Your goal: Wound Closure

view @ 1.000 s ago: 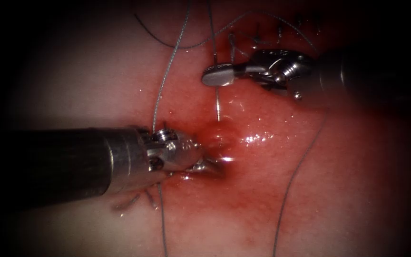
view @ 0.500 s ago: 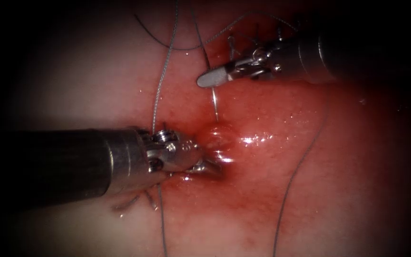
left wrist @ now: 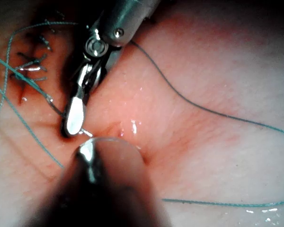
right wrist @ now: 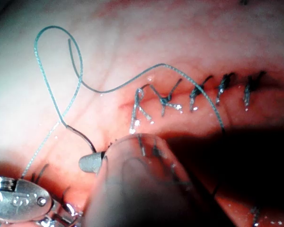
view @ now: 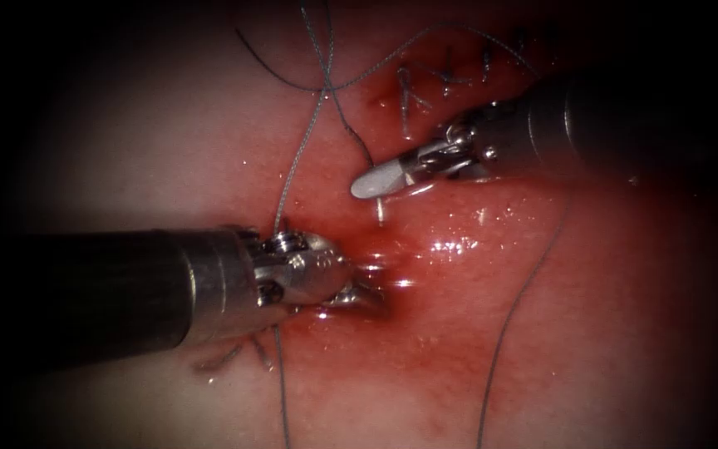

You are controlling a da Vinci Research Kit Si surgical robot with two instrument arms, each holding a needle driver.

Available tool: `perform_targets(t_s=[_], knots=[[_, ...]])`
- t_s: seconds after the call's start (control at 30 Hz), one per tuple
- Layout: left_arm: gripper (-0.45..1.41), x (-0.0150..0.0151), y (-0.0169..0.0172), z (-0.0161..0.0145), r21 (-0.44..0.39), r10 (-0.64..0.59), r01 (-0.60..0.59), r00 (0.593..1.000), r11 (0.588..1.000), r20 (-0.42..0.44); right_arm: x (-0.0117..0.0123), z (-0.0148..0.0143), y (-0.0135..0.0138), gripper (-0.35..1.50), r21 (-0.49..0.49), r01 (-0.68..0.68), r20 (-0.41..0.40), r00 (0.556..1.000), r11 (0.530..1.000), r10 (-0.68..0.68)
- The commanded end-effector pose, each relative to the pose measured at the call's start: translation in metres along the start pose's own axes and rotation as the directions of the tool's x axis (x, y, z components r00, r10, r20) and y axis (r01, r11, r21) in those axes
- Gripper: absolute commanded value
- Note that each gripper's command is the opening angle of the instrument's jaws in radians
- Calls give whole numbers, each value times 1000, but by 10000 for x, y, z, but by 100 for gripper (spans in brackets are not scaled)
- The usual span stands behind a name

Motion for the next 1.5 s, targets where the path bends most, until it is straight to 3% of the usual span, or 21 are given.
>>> perform_targets(t_s=[0.03,0.37,0.43,0.5,0.57,0.6,0.67,0.7,0.8,1.0,1.13,1.23,1.33,1.5], knots=[[36,3,0,6,-5,-3,3,1000,1000,-1,-8,10,2,-35,13,5,12,1000,1000,-5],[36,-3,-3,0,-13,13,-13,1000,1000,-1,-38,18,-13,-35,61,12,42,999,998,-15],[36,-3,-2,0,-13,13,-13,1000,1000,-1,-40,21,-15,-35,53,44,10,999,998,-45],[36,-3,-1,-1,-17,13,-13,1000,1000,-2,-36,21,-18,-35,11,192,-66,979,981,-191],[36,-3,-1,-1,-17,13,-13,1000,1000,-2,-30,18,-18,22,-44,273,-152,949,961,-277],[36,-3,0,-1,-17,13,-13,1000,1000,-2,-25,16,-17,61,-82,321,-203,921,943,-331],[36,-3,0,-1,-17,13,-13,1000,1000,-2,-17,13,-15,99,-153,376,-267,875,914,-404],[34,-3,0,-1,-17,19,-19,1000,1000,-2,-11,11,-13,115,-212,399,-298,843,892,-448],[34,-3,0,-1,-17,19,-19,1000,1000,-2,5,2,-11,130,-347,471,-322,752,811,-574],[34,-3,0,-1,-17,19,-19,1000,1000,-2,37,-22,-20,133,-559,517,-298,605,648,-739],[32,-3,0,0,-19,20,-20,1000,1000,-2,51,-35,-39,140,-680,522,-237,508,515,-828],[32,-3,0,2,-17,20,-20,1000,1000,-2,51,-34,-51,136,-697,560,-182,465,447,-866],[32,-3,1,3,-16,20,-20,1000,1000,-2,48,-28,-62,131,-727,598,-70,423,337,-903],[32,-3,1,3,-16,20,-20,1000,1000,-2,41,-16,-66,130,-726,635,15,398,263,-917]])
